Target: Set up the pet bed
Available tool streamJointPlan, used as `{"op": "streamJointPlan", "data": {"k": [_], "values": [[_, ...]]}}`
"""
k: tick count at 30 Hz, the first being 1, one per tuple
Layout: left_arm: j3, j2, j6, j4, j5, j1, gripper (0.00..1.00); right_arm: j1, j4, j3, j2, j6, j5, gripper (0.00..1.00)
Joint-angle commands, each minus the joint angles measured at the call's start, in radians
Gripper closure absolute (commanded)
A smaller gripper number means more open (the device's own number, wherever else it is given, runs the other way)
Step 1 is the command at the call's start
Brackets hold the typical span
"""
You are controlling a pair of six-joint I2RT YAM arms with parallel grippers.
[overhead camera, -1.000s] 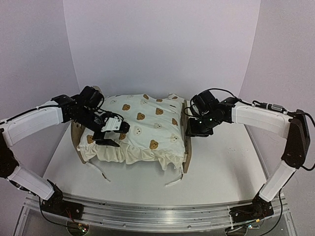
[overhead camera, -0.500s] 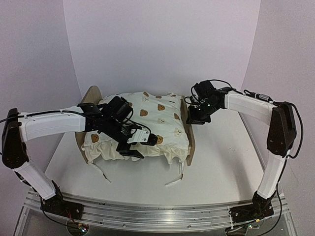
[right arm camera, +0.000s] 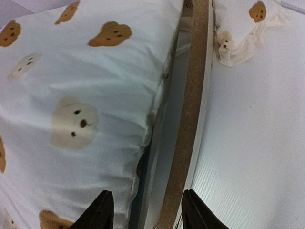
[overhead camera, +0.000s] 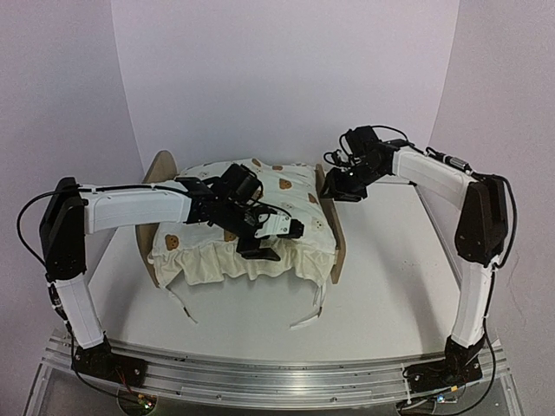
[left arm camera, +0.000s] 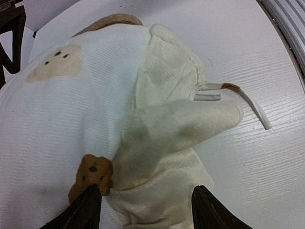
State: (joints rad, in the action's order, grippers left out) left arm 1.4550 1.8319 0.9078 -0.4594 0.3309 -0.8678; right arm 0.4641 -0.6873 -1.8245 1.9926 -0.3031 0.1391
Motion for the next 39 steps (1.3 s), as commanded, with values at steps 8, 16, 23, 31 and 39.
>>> {"op": "streamJointPlan", "data": {"k": [8,16,23,31,39], "values": [[0.137,0.131,-0.065,-0.165,0.068,0.027,0.38,-0.009,-0.002,0.362,-0.377,0.043,-0.05,0.48],[0.158,0.206,-0.088,-0.162,-0.01,0.026,0.44,-0.008,0.018,0.559,-0.536,0.007,0.082,0.5],[0.127,0.215,-0.083,-0.139,-0.056,0.026,0.63,0.077,0.283,0.898,-0.762,-0.155,0.048,0.59],[0.149,0.203,-0.139,-0.176,-0.029,0.023,1.0,0.397,0.673,1.193,-0.74,-0.308,-0.351,0.62],[0.276,0.19,-0.29,-0.194,0.049,0.022,1.0,0.539,0.92,1.239,-0.569,-0.41,-0.656,0.55]]}}
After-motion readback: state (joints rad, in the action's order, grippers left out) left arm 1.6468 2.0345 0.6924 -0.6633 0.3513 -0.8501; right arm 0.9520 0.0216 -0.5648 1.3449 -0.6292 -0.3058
